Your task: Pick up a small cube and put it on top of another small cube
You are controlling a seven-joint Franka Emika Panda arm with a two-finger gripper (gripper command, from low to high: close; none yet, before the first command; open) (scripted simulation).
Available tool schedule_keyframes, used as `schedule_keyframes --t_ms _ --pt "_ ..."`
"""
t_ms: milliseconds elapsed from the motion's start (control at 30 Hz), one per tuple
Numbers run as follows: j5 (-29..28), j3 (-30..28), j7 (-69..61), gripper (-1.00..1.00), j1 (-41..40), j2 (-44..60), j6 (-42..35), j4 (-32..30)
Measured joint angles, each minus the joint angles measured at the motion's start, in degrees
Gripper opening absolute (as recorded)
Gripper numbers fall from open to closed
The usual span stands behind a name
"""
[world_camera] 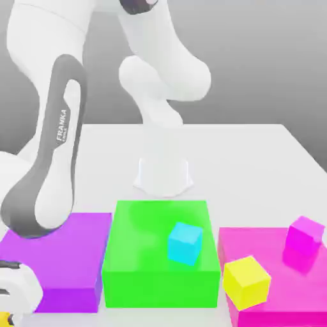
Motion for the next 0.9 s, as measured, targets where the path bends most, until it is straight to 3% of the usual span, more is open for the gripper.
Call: schedule_keyframes --t_ms 167,200,900 --pt "-0.62 -0.55 0.36 0.00 0.45 2.18 3.02 0.38" --pt "-0.84 -0.77 0.50 -1.00 0.64 2.43 3.64 0.41" --pt "-1.43 -1.83 0.91 -1.00 1.50 -5.12 -2.46 -1.30"
